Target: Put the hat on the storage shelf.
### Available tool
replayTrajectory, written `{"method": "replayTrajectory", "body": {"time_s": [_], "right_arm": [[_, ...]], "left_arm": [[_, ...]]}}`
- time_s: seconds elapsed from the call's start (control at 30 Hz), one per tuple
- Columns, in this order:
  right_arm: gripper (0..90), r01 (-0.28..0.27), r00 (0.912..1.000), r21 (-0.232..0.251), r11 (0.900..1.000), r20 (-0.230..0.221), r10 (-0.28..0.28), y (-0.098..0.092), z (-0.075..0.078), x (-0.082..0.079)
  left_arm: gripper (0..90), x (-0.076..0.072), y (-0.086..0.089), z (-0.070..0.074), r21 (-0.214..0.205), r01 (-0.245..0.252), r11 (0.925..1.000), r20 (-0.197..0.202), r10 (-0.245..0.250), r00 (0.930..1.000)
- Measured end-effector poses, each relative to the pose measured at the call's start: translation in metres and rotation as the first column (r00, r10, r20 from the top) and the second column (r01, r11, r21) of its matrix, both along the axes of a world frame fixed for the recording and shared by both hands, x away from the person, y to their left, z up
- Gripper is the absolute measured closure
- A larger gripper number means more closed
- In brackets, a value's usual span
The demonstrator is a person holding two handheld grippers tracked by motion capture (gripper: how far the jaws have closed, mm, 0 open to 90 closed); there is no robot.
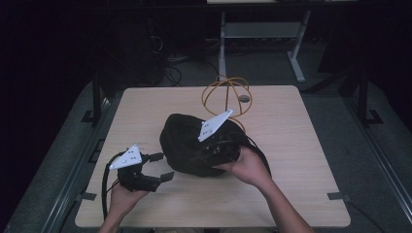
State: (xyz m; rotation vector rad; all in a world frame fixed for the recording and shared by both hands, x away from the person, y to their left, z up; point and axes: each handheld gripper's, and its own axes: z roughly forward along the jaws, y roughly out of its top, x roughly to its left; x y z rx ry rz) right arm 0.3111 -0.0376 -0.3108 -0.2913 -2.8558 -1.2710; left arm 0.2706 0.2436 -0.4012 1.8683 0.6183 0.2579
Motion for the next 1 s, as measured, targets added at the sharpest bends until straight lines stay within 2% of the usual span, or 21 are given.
{"method": "replayTrajectory", "body": {"time_s": [0.07,0.3,0.37,0.43,0.5,0.57,0.63,0.8,0.93,1.0], "right_arm": [[80.8,-0.002,1.0000,0.008,1.0000,0.000,0.002,0.001,0.002,0.001],[80.8,-0.019,0.9998,0.028,0.9994,0.004,0.019,0.008,0.008,0.006],[80.8,-0.030,0.9995,0.031,0.9991,0.004,0.030,0.008,0.009,0.007],[80.8,-0.035,0.9994,0.037,0.9987,0.000,0.035,0.009,0.010,0.008],[80.8,-0.046,0.9989,0.032,0.9984,0.003,0.046,0.010,0.010,0.010],[81.0,-0.055,0.9985,0.040,0.9977,-0.001,0.055,0.011,0.010,0.010],[81.0,-0.064,0.9979,0.048,0.9968,-0.009,0.064,0.012,0.011,0.010],[81.0,-0.073,0.9973,0.040,0.9965,-0.010,0.073,0.014,0.010,0.010],[81.0,-0.072,0.9972,0.065,0.9953,-0.017,0.073,0.012,0.011,0.012],[80.8,-0.070,0.9973,0.074,0.9948,-0.014,0.072,0.009,0.012,0.012]], "left_arm": [[19.8,0.000,-0.001,0.001,-0.016,-0.006,0.9999,0.003,0.006,1.0000],[18.7,0.005,-0.006,0.003,-0.013,-0.025,0.9996,0.033,0.026,0.9991],[18.1,0.006,-0.009,0.002,-0.027,-0.025,0.9993,0.051,0.026,0.9983],[18.9,0.008,-0.013,0.003,-0.009,-0.035,0.9994,0.069,0.035,0.9970],[22.0,0.011,-0.016,0.003,-0.020,-0.034,0.9992,0.077,0.035,0.9964],[27.6,0.013,-0.017,0.002,-0.033,-0.037,0.9987,0.080,0.040,0.9960],[39.5,0.015,-0.016,0.002,-0.046,-0.027,0.9986,0.101,0.031,0.9943],[67.2,0.012,-0.019,0.005,-0.040,0.002,0.9992,0.156,0.005,0.9878],[82.5,0.015,-0.015,0.011,-0.047,0.017,0.9987,0.147,-0.010,0.9891],[84.7,0.015,-0.015,0.016,-0.040,0.018,0.9991,0.148,-0.012,0.9889]]}}
